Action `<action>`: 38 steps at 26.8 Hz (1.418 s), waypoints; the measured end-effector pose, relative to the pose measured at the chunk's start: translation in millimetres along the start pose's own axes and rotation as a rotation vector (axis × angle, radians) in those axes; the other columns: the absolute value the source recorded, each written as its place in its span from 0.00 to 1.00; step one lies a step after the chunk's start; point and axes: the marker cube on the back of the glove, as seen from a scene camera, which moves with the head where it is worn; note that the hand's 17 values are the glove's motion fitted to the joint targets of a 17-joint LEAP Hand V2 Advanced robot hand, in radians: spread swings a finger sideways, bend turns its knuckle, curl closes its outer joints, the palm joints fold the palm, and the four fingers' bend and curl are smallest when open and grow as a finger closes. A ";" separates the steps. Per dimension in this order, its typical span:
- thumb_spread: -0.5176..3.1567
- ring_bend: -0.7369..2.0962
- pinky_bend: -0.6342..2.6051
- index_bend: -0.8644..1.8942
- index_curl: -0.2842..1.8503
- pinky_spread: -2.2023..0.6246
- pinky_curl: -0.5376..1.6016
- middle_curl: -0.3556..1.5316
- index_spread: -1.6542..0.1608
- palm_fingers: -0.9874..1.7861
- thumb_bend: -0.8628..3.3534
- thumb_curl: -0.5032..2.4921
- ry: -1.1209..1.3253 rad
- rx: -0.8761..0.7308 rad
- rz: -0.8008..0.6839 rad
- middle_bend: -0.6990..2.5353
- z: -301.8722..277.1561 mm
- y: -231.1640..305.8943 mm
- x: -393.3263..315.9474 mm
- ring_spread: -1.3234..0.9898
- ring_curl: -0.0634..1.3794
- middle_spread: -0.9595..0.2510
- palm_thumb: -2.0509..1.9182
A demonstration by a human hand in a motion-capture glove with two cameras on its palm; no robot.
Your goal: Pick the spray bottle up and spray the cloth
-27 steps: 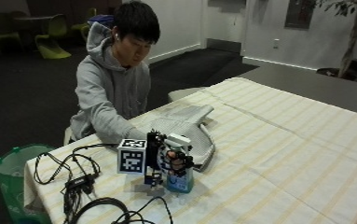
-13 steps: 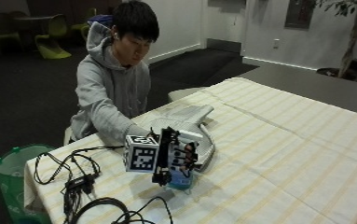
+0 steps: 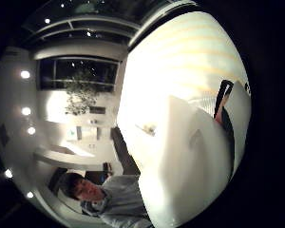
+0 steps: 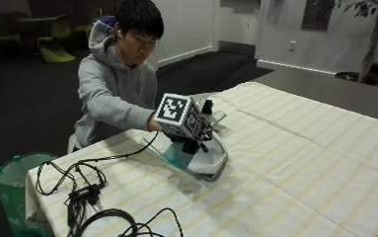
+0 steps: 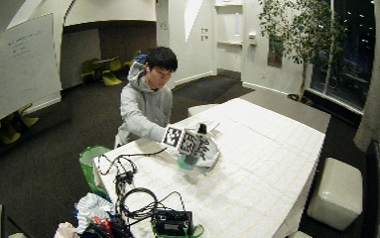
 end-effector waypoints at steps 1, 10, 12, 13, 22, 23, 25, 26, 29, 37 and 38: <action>0.19 0.47 0.29 0.50 0.40 0.69 0.43 0.47 0.79 0.87 0.20 0.41 0.046 -0.038 -0.013 0.43 -1.3 4.0 -12.5 0.50 0.35 0.73 0.76; 0.18 0.48 0.29 0.51 0.40 0.69 0.44 0.47 0.79 0.86 0.20 0.41 0.346 -0.331 -0.031 0.43 11.8 35.3 -76.3 0.50 0.36 0.73 0.76; 0.18 0.48 0.29 0.51 0.40 0.69 0.44 0.47 0.79 0.86 0.20 0.41 0.384 -0.377 -0.019 0.43 27.2 40.4 -73.8 0.50 0.36 0.73 0.76; 0.17 0.48 0.29 0.51 0.40 0.69 0.44 0.47 0.79 0.86 0.20 0.42 0.398 -0.396 -0.013 0.43 35.8 42.9 -71.1 0.50 0.36 0.73 0.76; 0.17 0.48 0.29 0.51 0.41 0.69 0.44 0.47 0.79 0.86 0.20 0.42 0.435 -0.451 0.008 0.43 70.1 57.4 -58.7 0.50 0.36 0.73 0.76; 0.17 0.48 0.29 0.51 0.41 0.69 0.44 0.47 0.80 0.86 0.20 0.42 0.436 -0.446 0.009 0.44 68.2 58.3 -61.0 0.50 0.36 0.73 0.76; 0.17 0.48 0.29 0.51 0.41 0.69 0.44 0.47 0.80 0.86 0.20 0.42 0.444 -0.436 0.007 0.44 61.4 59.6 -66.9 0.50 0.36 0.73 0.76; 0.17 0.48 0.29 0.51 0.41 0.69 0.44 0.47 0.79 0.86 0.20 0.42 0.450 -0.430 0.005 0.44 57.1 60.1 -70.4 0.50 0.36 0.73 0.76; 0.17 0.48 0.29 0.51 0.41 0.69 0.44 0.47 0.80 0.86 0.20 0.42 0.470 -0.412 0.004 0.43 44.4 61.1 -79.3 0.50 0.36 0.73 0.76; 0.17 0.48 0.29 0.51 0.41 0.69 0.45 0.47 0.79 0.86 0.20 0.42 0.480 -0.427 0.018 0.44 49.3 65.9 -73.6 0.50 0.36 0.73 0.76; 0.17 0.48 0.29 0.51 0.41 0.69 0.45 0.47 0.79 0.86 0.20 0.42 0.478 -0.433 0.018 0.44 53.4 66.7 -71.3 0.50 0.36 0.73 0.76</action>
